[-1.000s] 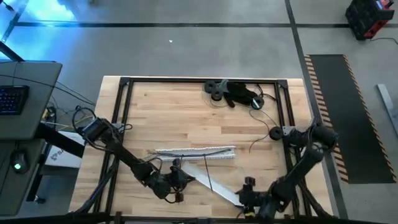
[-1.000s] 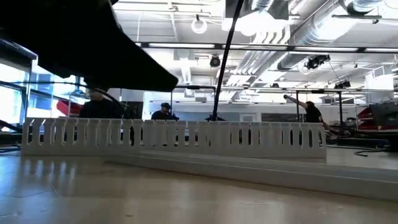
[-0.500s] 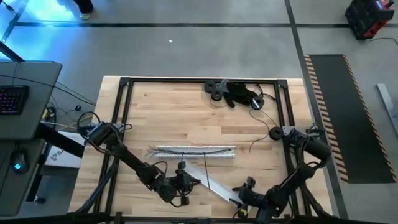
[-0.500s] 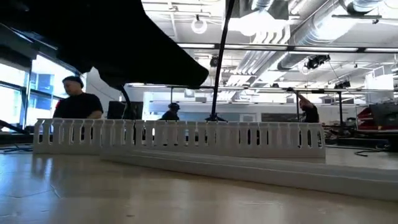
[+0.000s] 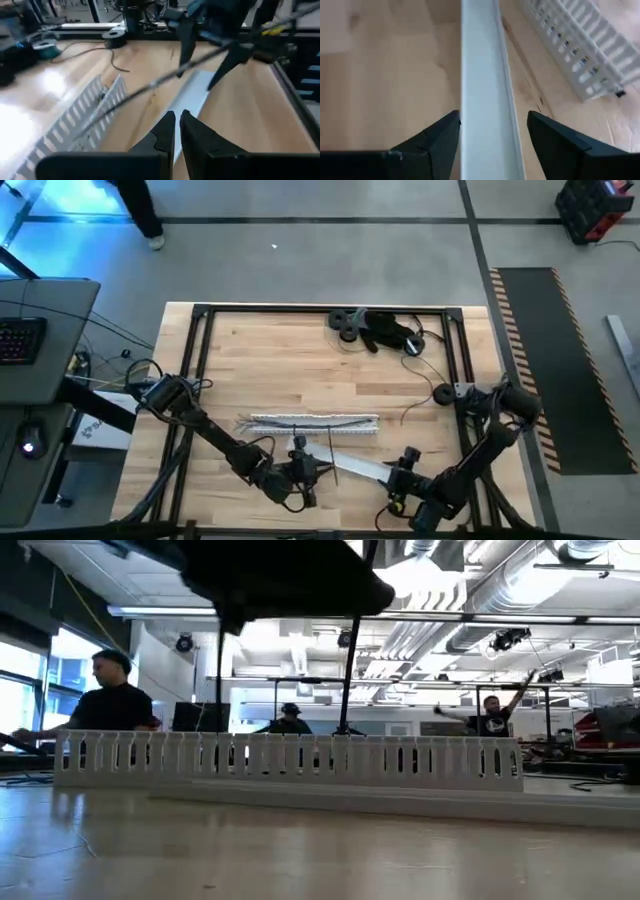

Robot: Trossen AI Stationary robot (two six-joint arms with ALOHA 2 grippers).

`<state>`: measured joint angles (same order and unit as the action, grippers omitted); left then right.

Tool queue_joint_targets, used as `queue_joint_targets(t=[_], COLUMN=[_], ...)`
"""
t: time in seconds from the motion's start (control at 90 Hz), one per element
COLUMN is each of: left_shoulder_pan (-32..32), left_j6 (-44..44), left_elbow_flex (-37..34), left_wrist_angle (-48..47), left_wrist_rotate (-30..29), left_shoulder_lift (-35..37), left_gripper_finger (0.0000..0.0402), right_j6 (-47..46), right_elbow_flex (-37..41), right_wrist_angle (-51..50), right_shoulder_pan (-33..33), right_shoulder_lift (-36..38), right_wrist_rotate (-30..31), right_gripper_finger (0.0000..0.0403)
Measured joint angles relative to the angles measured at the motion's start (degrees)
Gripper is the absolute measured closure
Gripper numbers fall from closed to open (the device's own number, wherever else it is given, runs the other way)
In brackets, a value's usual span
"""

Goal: Ziptie cables
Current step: Close the white cable duct lid

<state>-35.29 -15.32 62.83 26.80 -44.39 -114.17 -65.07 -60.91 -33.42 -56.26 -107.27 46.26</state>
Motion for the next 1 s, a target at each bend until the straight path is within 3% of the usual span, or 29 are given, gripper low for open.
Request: queue_joint_targets(t=[0.189, 0.356, 0.5, 0.622, 0.744, 1.0], left_shoulder_pan=[5.32, 6.82, 5.42, 2.87, 1.26, 1.32], left_j6=[-2.42, 0.08, 9.01, 18.96, 24.1, 21.56], left_elbow_flex=[-0.04, -0.04, -0.04, 0.32, 1.85, 6.66], left_wrist_angle=[-4.91, -5.81, -4.77, -2.28, -2.08, -5.84], left_wrist_rotate=[14.04, 16.85, 16.7, 13.03, 11.22, 9.19], left_shoulder_lift=[0.0, 0.0, -0.15, -1.48, -4.19, -10.42], left_gripper_finger=[0.0341, 0.0332, 0.0332, 0.0332, 0.0329, 0.0285], right_j6=[7.69, 11.23, 12.57, 15.6, 16.71, 16.71], right_elbow_flex=[-0.08, -0.08, -0.4, -0.3, 0.03, 0.01], right_wrist_angle=[2.27, 3.51, 4.08, 6.2, 6.01, 6.08], right_shoulder_pan=[2.27, 6.44, 9.42, 9.82, 9.82, 10.7], right_shoulder_lift=[-0.1, -1.65, -2.62, -2.1, -0.3, 3.49], right_wrist_rotate=[-11.89, -19.39, -25.26, -25.05, -24.11, -24.24], right_gripper_finger=[0.0189, 0.0238, 0.032, 0.0391, 0.0399, 0.0403])
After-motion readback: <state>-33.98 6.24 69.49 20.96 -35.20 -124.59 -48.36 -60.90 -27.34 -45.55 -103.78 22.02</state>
